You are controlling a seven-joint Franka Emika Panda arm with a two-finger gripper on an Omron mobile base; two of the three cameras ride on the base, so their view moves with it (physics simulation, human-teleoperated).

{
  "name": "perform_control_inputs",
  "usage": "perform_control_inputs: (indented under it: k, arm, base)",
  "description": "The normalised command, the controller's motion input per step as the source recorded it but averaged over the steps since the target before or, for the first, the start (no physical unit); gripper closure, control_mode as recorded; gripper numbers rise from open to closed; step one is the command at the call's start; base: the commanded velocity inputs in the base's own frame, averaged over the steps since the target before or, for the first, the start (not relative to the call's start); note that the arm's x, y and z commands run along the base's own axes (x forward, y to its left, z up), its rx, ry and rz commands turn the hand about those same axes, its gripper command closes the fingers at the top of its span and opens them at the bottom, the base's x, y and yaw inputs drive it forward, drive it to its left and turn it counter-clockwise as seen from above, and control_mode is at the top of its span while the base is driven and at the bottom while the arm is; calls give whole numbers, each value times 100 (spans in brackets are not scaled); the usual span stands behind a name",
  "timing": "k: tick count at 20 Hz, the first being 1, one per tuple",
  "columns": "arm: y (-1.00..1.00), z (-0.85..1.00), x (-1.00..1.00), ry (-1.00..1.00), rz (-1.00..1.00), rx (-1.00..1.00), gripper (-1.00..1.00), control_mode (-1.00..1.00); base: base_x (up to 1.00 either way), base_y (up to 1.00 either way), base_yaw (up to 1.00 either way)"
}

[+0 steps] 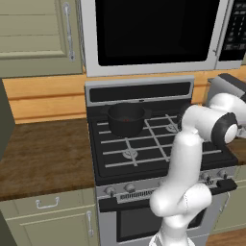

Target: Put the lemon and tomato in the pot. Retrieve the spatula and lightly stir the vegetables in the pot.

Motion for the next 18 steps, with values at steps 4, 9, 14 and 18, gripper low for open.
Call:
perform_control_inputs:
  k: [4, 9, 14, 18]
  arm:
    - [-83, -21, 6, -5, 13, 0, -100, -100]
    - [-76, 0, 4, -4, 9, 1, -100, -100]
    - [-41, 3, 44, 3, 7, 9, -100, -100]
    - [-14, 0, 71, 11, 7, 13, -100, -100]
  base:
    - [0, 0, 0]
    - [0, 0, 0]
    - [0, 0, 0]
    - [0, 0, 0]
